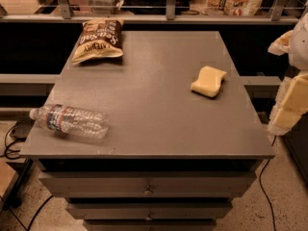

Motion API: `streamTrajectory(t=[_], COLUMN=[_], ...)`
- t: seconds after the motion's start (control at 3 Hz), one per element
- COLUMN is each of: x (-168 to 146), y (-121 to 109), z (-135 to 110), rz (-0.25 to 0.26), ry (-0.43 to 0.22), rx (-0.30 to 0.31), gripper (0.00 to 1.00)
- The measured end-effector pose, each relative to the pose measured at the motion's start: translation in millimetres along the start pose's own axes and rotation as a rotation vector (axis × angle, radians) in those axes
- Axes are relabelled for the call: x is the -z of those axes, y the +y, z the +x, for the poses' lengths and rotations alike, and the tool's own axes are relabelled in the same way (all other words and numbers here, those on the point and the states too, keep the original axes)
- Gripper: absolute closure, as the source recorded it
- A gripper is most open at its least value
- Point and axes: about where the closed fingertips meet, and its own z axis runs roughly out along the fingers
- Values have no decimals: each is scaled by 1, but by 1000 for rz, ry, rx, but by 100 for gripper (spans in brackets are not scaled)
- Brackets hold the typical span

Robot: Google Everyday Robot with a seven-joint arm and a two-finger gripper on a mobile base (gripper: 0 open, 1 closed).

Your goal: Move brown chip bag near water bottle

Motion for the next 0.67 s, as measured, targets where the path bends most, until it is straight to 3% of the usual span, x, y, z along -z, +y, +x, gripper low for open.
streamTrajectory(t=[0.33,0.67], x=[0,-3], y=[1,6], z=[-2,-17], rz=[-8,-63], ry=[-9,-72], rx=[8,67], gripper=[0,0])
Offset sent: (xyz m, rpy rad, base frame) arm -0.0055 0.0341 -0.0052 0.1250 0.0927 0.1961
